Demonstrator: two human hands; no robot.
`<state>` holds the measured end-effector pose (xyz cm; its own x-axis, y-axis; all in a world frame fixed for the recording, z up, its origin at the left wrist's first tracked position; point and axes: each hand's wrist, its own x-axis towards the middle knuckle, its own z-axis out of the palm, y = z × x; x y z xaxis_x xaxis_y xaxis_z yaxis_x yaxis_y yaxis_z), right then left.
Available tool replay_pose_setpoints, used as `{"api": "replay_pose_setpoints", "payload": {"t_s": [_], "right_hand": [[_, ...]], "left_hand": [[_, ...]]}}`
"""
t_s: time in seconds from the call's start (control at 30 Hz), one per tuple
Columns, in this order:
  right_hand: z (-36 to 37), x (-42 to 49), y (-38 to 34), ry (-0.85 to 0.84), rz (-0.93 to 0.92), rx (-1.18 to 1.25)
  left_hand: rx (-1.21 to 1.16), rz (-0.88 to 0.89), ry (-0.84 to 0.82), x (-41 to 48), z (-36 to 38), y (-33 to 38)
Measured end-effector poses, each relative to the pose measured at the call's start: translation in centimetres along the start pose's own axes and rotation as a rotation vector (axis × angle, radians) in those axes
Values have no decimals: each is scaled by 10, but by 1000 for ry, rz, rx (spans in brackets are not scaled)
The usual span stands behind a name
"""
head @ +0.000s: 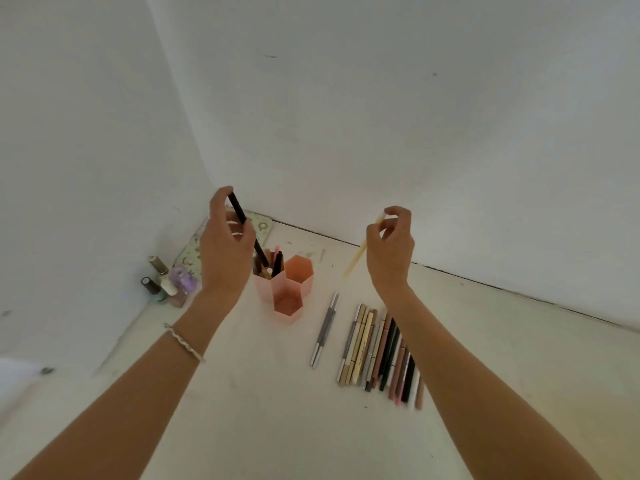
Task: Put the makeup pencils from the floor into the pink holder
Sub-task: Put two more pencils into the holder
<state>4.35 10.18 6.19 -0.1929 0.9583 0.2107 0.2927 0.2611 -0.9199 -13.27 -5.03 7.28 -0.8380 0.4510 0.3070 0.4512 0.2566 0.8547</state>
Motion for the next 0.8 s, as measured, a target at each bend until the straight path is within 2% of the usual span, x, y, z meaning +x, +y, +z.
{"api": "replay_pose_setpoints", "payload": {"t_s": [0.1,0.2,0.3,0.43,0.67,0.73,0.8], "right_hand": [[2,-2,-20,6,-58,50],[9,-8,-37,4,-126,100],[26,-17,-55,-33,-202,175],[55,-36,-67,-119,-290,206],[82,-67,-34,-410,-427,-149],[79,-69,-23,-399,-503,-205],[68,-63,-18,-304,-448,-174]], "left_hand": [[171,76,-128,-13,9,-20],[371,175,-104,-20,9,-31],[316,148,28,-14,-5,-26],[175,96,47,-3,-23,-11],[0,77,69,-2,-28,5],[-8,81,47,-8,-22,12],[-22,121,12,-18,-10,22]]}}
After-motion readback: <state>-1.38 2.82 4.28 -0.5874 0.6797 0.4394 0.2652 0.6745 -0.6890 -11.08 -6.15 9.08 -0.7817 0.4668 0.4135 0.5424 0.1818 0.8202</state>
